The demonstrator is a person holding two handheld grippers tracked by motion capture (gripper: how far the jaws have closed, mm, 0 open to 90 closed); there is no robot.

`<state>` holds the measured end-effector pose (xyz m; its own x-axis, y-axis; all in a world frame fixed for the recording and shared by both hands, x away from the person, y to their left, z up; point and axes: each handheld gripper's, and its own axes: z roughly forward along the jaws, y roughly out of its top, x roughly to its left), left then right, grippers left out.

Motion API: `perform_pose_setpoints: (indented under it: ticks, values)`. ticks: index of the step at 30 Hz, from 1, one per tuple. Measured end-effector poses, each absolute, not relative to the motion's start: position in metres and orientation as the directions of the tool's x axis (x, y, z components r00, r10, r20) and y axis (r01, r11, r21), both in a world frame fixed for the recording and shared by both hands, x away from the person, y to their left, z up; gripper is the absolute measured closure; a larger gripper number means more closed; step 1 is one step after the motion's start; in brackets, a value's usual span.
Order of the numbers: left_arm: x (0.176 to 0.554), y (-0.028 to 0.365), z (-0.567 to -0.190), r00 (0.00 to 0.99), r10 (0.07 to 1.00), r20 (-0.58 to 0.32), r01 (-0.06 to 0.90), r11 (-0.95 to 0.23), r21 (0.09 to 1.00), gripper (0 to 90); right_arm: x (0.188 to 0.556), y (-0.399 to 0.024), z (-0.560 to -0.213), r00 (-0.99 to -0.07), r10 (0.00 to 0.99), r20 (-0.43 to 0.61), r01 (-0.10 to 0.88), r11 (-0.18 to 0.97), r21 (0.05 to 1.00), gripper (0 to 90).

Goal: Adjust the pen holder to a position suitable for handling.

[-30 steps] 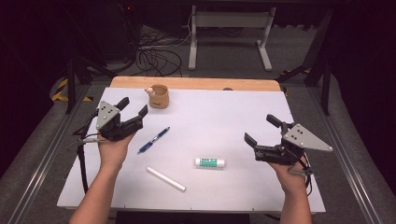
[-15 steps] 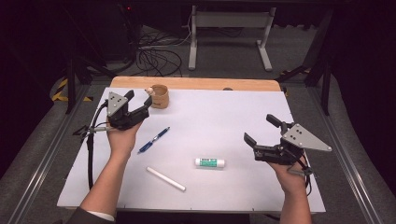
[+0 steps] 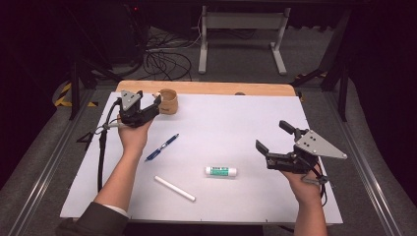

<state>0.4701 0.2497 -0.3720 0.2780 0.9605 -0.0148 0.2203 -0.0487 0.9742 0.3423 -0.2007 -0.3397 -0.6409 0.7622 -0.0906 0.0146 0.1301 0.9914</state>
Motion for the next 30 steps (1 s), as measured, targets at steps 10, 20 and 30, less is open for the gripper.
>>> perform_pose_setpoints:
  ticks: [10, 20, 30]
  values:
    - [0.494, 0.248, -0.389, 0.238, 0.971, -0.029, 0.257, -0.035, 0.966, 30.3, 0.343, -0.2, -0.341, -0.647, 0.758, -0.084, 0.021, 0.128, 0.992, 6.8]
    - [0.514, 0.248, -0.394, 0.217, 0.975, -0.056, 0.289, -0.01, 0.957, 30.6, 0.345, -0.199, -0.342, -0.648, 0.757, -0.084, 0.02, 0.128, 0.992, 6.8]
    - [0.537, 0.243, -0.391, 0.174, 0.981, -0.079, 0.304, 0.023, 0.952, 30.6, 0.346, -0.198, -0.343, -0.65, 0.756, -0.083, 0.024, 0.129, 0.991, 6.8]
